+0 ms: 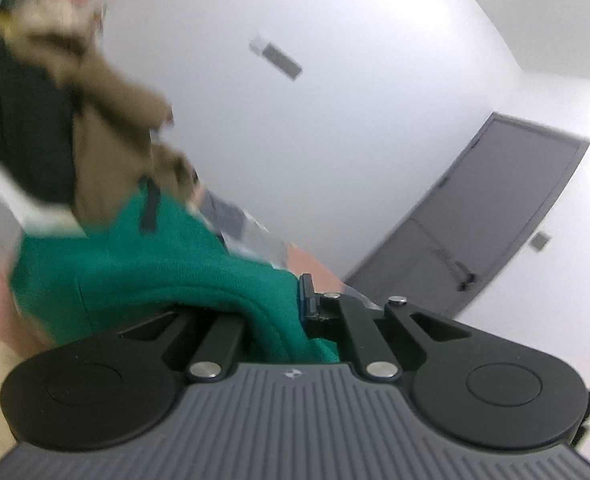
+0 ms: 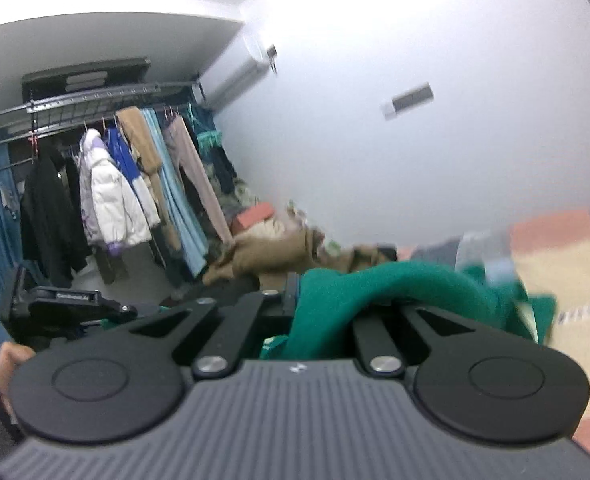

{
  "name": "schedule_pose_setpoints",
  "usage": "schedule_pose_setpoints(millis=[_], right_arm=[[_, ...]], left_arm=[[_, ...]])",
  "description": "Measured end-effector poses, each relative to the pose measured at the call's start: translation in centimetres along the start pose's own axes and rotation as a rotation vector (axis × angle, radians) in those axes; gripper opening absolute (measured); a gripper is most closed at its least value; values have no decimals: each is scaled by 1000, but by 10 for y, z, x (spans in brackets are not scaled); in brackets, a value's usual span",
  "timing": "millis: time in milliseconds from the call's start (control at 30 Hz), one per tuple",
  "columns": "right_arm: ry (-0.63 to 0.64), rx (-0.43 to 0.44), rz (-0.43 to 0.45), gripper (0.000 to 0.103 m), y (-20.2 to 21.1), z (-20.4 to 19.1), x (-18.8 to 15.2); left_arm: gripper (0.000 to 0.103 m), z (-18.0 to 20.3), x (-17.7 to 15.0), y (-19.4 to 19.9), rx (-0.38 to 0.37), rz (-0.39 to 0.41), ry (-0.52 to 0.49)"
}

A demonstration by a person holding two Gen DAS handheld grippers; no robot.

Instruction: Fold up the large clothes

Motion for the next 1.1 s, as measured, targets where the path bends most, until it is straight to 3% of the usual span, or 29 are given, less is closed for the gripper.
schedule_pose_setpoints(millis=[333, 567, 800, 967, 1100], right_arm=[[94, -108, 128, 6, 49, -79, 82], [164, -152, 195, 7, 82, -116, 144], [234, -165, 318, 7, 98, -155, 217], [261, -209, 355, 7, 73, -164, 259], [294, -243, 328, 7, 31, -141, 275]], left_arm=[[6, 102, 87, 79, 108, 102, -133], [6, 183, 144, 114, 99, 182, -219], [6, 244, 214, 128, 51, 256, -284], [6, 260, 258, 101, 39, 247, -299], [6, 239, 276, 42, 45, 190, -281]])
Point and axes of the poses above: each gripper's, at about its wrist camera, not at the fingertips, and y roughly against the way its jaws point, z to its right, x to its top, the point moved 3 cm from there along -y, roughly the way its jaws point, and after that the axes turned 8 degrees about -y, right-handed, at the moved point
